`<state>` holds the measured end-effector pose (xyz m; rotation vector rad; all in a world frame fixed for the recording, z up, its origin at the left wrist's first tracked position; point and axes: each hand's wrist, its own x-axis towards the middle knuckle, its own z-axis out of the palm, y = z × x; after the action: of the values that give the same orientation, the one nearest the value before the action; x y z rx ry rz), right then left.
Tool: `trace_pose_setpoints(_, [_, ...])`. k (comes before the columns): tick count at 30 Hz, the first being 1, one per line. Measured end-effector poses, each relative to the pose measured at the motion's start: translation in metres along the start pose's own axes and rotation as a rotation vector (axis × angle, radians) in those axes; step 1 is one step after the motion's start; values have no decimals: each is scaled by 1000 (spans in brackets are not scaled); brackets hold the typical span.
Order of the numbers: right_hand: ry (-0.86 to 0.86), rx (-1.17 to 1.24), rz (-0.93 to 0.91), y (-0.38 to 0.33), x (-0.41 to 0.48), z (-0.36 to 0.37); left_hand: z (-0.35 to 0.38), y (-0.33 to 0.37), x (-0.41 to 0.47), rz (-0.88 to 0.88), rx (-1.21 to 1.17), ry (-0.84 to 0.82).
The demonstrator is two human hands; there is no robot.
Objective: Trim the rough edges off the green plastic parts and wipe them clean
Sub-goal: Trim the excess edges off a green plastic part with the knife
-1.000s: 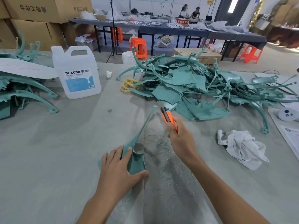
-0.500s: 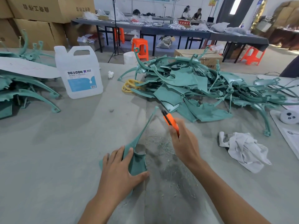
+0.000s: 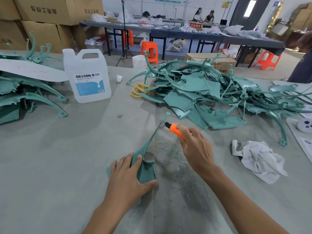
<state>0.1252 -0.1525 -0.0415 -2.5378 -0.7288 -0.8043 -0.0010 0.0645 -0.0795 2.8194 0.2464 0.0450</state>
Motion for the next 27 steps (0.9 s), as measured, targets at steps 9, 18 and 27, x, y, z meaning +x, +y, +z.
trace_pose_setpoints(9, [-13,235,154,-2,-6,-7,-4,0,1,14,26,-17])
trace_pose_setpoints(18, [-589,226,24,-10,-26,-22,-29,-26,-10,-33,141,64])
trace_pose_setpoints(27, [-648,99,-3,-21,-23,-18,-18,-27,3,-8,-120,-8])
